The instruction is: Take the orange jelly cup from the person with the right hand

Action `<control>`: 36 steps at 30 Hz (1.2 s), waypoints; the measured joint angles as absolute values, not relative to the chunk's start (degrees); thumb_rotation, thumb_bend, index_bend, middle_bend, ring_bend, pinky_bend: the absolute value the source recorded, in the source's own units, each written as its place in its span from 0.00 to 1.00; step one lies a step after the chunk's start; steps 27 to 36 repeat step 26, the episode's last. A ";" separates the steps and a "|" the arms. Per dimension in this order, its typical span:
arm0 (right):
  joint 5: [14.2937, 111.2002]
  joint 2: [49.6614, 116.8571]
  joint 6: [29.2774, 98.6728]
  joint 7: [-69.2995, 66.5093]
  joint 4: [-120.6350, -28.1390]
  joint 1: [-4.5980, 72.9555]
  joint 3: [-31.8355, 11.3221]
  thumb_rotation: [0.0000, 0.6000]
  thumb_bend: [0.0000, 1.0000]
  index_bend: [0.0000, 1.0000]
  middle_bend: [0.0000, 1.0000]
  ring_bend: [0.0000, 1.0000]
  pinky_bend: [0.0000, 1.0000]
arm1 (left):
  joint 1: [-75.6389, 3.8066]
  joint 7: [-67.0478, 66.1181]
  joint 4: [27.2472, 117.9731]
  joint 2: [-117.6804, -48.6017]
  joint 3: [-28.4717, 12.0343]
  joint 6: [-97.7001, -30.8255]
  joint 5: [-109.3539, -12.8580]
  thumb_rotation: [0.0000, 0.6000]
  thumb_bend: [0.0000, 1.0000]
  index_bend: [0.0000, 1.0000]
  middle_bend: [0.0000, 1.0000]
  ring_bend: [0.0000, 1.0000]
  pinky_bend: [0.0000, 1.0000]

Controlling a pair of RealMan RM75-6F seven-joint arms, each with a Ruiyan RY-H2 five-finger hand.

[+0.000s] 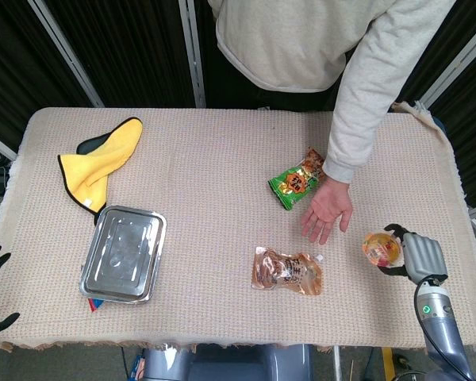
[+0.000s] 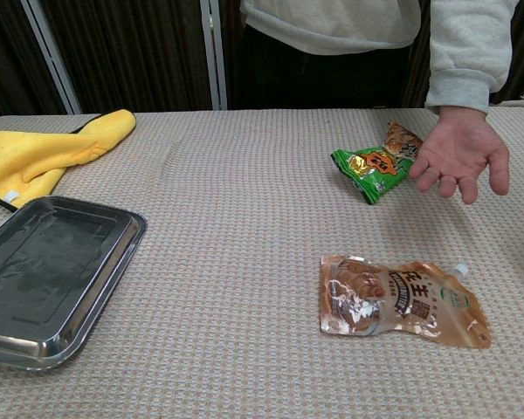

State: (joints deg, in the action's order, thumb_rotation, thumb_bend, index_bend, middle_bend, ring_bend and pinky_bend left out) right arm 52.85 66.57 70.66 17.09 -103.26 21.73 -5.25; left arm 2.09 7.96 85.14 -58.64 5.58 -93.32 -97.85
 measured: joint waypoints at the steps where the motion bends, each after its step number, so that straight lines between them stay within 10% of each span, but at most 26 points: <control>1: 53.11 66.95 70.28 17.23 -102.85 21.79 -5.08 1.00 0.13 0.26 0.14 0.05 0.12 | 2.10 7.96 85.15 -58.64 5.58 -93.32 -97.83 1.00 0.00 0.03 0.00 0.00 0.00; 6: 54.28 68.38 68.86 18.65 -101.41 22.51 -4.64 1.00 0.13 0.15 0.00 0.00 0.01 | 2.08 8.06 85.15 -58.62 5.57 -93.28 -97.81 1.00 0.00 0.03 0.00 0.00 0.00; 36: 72.61 67.99 82.04 17.95 -93.52 17.03 -1.98 1.00 0.13 0.14 0.00 0.00 0.00 | 2.06 8.34 84.91 -58.67 5.54 -93.33 -97.84 1.00 0.00 0.03 0.00 0.00 0.00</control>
